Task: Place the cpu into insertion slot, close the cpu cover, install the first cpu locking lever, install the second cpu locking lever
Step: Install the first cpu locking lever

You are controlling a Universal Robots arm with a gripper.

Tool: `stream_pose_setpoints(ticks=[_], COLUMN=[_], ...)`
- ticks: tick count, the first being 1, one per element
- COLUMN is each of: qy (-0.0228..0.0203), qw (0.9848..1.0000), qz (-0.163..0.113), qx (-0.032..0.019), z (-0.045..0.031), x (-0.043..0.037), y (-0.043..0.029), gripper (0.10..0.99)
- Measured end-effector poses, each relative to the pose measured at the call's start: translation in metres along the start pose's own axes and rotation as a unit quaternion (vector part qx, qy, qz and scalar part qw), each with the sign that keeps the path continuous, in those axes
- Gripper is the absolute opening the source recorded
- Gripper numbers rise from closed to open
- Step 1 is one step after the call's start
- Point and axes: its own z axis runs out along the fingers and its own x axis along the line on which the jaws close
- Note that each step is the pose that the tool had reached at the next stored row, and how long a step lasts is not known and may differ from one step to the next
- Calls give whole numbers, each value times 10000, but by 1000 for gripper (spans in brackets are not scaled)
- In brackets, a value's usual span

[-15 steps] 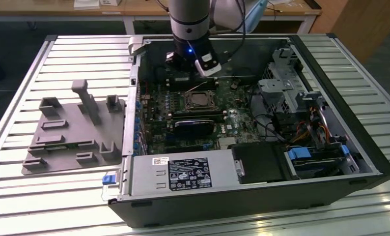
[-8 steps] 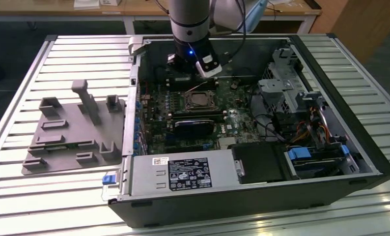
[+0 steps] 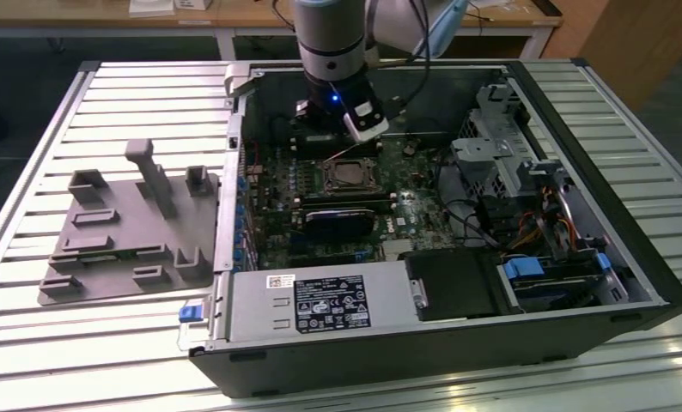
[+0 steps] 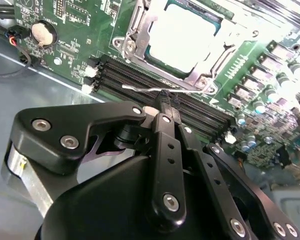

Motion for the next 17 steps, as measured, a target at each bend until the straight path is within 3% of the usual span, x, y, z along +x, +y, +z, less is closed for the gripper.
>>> stream_pose_setpoints(ticks=[7,12,14,17], qy=[-12,-13,-81,-232], qw=[10000,10000,10000,9997], qz=[-3,-3,-20,-59], qx=[-2,-2,-12,-33], z=[71,74,83,94], x=[-80,-82,-77,-62], y=[-6,-6,-9,-14], gripper=[102,102,102,102])
